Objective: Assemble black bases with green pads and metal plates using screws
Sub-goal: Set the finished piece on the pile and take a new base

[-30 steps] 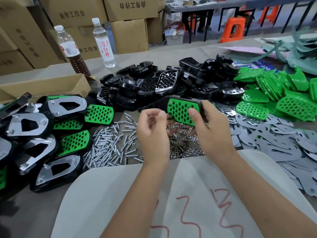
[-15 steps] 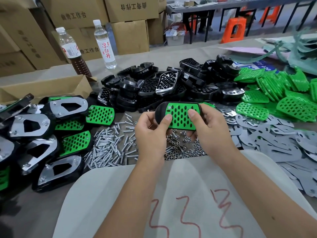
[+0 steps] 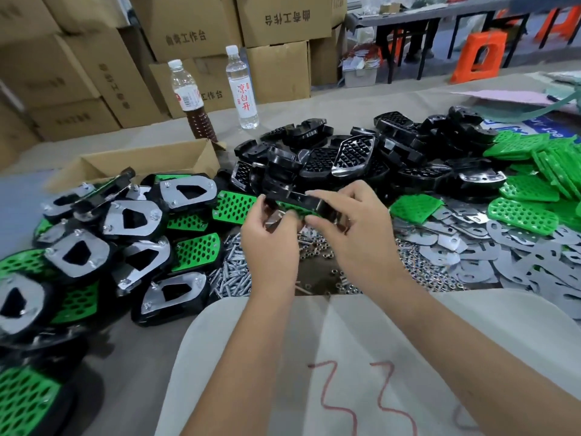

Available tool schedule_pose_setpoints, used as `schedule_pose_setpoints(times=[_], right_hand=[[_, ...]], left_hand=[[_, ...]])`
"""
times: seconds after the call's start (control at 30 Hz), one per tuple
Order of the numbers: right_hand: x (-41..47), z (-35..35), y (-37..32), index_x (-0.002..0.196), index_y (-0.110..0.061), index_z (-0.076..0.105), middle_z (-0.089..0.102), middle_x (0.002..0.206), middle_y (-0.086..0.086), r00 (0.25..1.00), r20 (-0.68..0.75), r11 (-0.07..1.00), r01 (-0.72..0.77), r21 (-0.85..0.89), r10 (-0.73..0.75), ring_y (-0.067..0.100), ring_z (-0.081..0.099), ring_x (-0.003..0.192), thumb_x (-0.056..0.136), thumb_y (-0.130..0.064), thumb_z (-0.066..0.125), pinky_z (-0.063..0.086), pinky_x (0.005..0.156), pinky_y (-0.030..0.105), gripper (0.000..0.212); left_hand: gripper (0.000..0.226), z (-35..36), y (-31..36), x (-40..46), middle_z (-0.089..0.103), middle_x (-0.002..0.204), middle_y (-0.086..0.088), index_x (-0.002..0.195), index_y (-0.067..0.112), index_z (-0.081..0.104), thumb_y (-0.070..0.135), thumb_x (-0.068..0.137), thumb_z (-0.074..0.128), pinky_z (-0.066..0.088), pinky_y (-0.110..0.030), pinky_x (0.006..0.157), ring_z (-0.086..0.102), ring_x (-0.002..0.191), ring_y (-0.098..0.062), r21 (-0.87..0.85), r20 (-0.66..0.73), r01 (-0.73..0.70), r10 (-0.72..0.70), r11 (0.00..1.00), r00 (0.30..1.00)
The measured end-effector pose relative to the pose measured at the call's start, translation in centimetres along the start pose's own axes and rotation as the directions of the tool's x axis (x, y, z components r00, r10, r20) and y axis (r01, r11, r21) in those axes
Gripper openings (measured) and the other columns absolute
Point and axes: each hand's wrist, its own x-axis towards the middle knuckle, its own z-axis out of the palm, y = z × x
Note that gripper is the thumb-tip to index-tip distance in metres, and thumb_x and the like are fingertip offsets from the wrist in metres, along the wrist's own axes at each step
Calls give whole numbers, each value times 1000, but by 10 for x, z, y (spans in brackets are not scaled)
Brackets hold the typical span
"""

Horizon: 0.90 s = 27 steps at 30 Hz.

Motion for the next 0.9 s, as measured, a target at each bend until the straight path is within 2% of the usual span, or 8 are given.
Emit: schedule_pose_setpoints(times=[0.2, 0.33, 0.43, 0.5, 0.57, 0.63, 0.77, 0.9], right_hand=[[33, 85, -57, 116, -14, 77, 55, 106, 9, 994, -53, 979, 104, 175, -96, 20, 56, 93, 84, 9, 74, 52, 83, 33, 40], [67, 142, -109, 114, -17, 71, 46, 108, -2, 977, -67, 961, 212, 176, -203, 10, 53, 106, 93, -4, 64, 48, 100, 26, 26], [89, 172, -125, 131, -17, 62, 55, 132, 9, 797, 422, 890, 454, 53, -432, 33, 48, 130, 100, -23, 58, 43, 108, 43, 32], [97, 178, -126, 143, -22, 57, 55, 140, 12, 667, 674, 795, 574, -195, -316, 35, 45, 132, 103, -29, 54, 39, 101, 32, 41], [104, 177, -120, 149, -27, 52, 57, 144, 9, 654, 722, 820, 527, -222, -225, 34, 43, 134, 104, -31, 52, 34, 91, 30, 45], [103, 170, -119, 154, -28, 46, 55, 146, 10, 650, 729, 877, 457, -148, -215, 34, 43, 136, 103, -25, 50, 40, 105, 36, 51], [101, 139, -97, 147, -22, 54, 60, 140, 13, 770, 603, 930, 346, -123, -206, 35, 49, 133, 100, -21, 55, 42, 109, 45, 47], [109, 91, -47, 133, -19, 62, 57, 136, 12, 895, 446, 787, 268, -556, 10, 34, 40, 136, 94, -30, 65, 43, 110, 54, 41]], left_hand=[[72, -67, 40, 23, 53, 151, 10, 158, 23, 43, 21, 88, 61, 51, -14, 98, 55, 135, -2, 203, -198, -277, 317, 939, 928], [69, -118, 61, 49, 38, 164, -17, 158, 2, 36, 20, 96, 60, 27, -47, 126, 26, 156, -34, 773, -166, -258, 578, 579, 799], [62, -149, 67, 70, 45, 156, -24, 149, -3, 47, 20, 92, 58, 16, -52, 127, 28, 151, -45, 921, -181, -13, 455, 390, 872], [64, -155, 64, 73, 47, 152, -26, 151, -1, 44, 18, 91, 57, 23, -55, 122, 33, 145, -47, 923, -178, 25, 369, 383, 912], [71, -154, 61, 72, 43, 155, -26, 156, -1, 36, 19, 91, 57, 24, -53, 122, 30, 147, -47, 923, -182, 35, 356, 383, 916], [63, -146, 59, 69, 47, 152, -25, 149, 0, 45, 18, 90, 57, 19, -50, 124, 27, 149, -47, 910, -221, 38, 405, 413, 887], [55, -111, 57, 58, 41, 162, -17, 142, 2, 54, 8, 89, 61, 15, -39, 128, 13, 160, -33, 843, -229, -102, 525, 528, 820], [41, -71, 45, 44, 49, 157, -9, 127, 9, 63, 4, 87, 61, 16, -29, 125, 22, 158, -26, 764, -168, -262, 573, 590, 802]])
